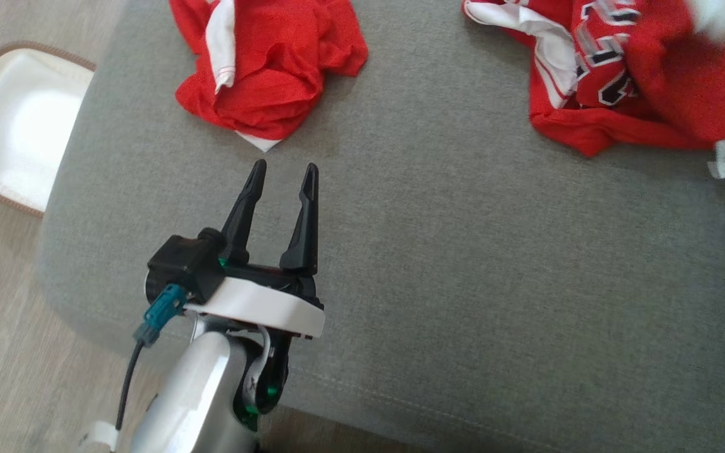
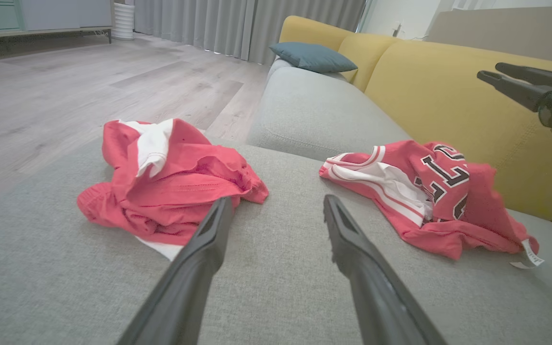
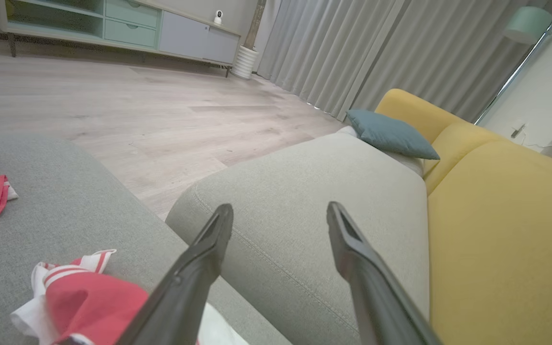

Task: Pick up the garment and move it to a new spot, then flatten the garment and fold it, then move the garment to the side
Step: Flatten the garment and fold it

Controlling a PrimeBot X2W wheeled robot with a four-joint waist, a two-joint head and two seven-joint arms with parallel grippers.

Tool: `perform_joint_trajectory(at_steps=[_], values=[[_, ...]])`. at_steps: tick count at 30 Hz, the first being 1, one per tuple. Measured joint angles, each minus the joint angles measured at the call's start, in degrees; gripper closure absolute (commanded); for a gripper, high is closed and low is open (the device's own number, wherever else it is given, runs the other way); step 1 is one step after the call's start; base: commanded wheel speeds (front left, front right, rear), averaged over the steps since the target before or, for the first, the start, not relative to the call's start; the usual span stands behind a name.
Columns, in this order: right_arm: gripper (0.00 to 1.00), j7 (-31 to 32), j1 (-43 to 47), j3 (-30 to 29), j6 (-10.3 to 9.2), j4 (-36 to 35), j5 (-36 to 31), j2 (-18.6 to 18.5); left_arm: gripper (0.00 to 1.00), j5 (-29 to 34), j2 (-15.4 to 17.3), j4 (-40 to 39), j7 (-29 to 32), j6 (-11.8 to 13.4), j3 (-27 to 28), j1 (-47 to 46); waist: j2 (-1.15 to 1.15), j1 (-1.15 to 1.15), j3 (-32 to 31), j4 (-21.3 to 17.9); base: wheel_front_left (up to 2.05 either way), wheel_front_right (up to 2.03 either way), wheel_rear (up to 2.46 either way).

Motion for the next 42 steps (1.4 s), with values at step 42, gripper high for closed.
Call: perform_joint_trajectory(at_steps=[42], values=[[0.00, -2.81, 64.20, -48.81, 0.00, -39.99, -18.98, 26.76, 0.00, 3.81, -0.08, 0.34, 0.00, -1.70, 9.85, 6.33, 0.00, 0.00, -16.22, -23.81, 0.00, 0.00, 0.00]])
